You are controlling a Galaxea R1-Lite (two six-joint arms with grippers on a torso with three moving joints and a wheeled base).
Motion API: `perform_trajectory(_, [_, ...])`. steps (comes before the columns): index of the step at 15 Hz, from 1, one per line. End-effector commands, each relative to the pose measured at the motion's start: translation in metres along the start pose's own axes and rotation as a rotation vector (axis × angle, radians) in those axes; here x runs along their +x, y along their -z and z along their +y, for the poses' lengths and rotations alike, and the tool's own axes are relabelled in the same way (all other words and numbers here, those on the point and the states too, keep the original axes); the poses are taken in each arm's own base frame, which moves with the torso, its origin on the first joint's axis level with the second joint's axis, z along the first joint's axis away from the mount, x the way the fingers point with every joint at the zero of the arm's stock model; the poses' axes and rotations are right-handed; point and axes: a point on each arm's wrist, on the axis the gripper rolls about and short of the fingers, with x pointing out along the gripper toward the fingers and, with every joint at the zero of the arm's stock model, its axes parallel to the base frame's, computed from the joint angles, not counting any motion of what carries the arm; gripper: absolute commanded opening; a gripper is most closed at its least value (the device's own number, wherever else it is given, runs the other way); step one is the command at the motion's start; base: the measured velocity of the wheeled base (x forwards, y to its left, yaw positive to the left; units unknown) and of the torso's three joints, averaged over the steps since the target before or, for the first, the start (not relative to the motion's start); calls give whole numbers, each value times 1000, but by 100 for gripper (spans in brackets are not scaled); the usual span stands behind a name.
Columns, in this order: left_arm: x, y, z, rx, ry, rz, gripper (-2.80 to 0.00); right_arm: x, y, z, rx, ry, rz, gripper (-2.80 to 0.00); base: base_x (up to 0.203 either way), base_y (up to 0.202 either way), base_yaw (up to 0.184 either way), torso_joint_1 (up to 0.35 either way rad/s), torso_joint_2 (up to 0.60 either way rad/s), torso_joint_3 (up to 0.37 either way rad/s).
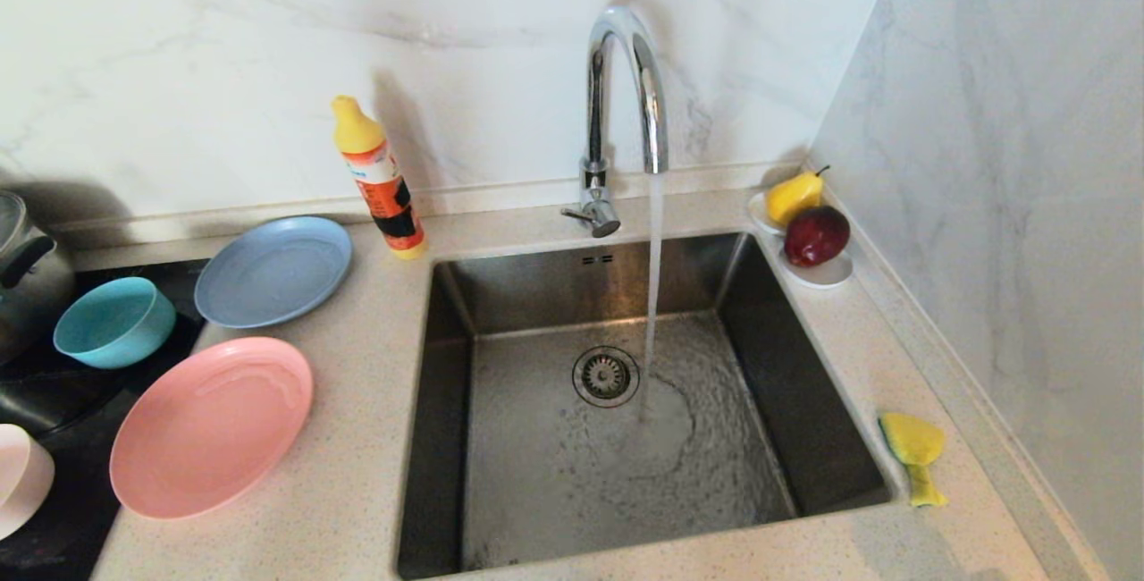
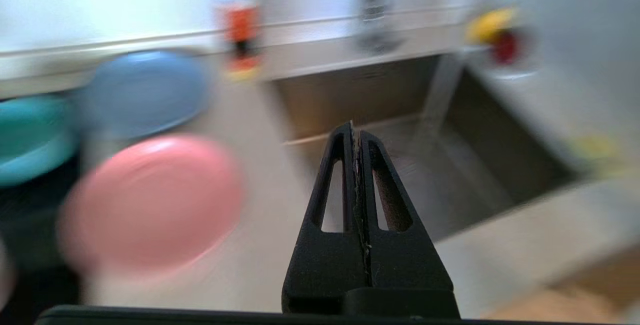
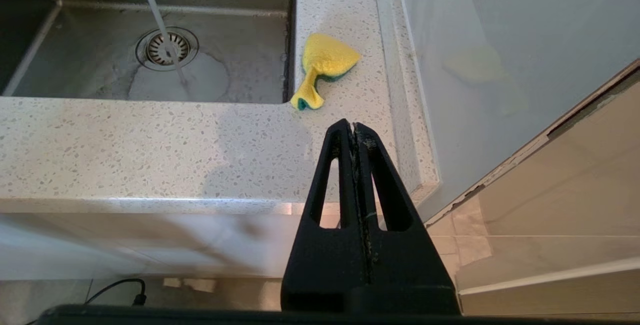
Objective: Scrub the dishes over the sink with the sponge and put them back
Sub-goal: Turn off the faucet
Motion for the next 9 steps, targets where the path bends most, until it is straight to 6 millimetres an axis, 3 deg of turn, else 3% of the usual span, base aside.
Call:
perform_trajectory(1, [74,-39,19,-104,138,179,-280,0,0,0,0,-1,-1,-280,0,0,0,0,0,0])
perform_trajectory(3, [140,-38,37,-187,253,291,-280,0,0,0,0,-1,1,-280,0,0,0,0,0,0])
perform_trajectory(5, [204,-24,53,-259,350,326,-280,0,0,0,0,-1,-1,-280,0,0,0,0,0,0])
perform_trajectory(9, [304,11,56,-428,537,249,-280,0,0,0,0,-1,-1,-280,0,0,0,0,0,0])
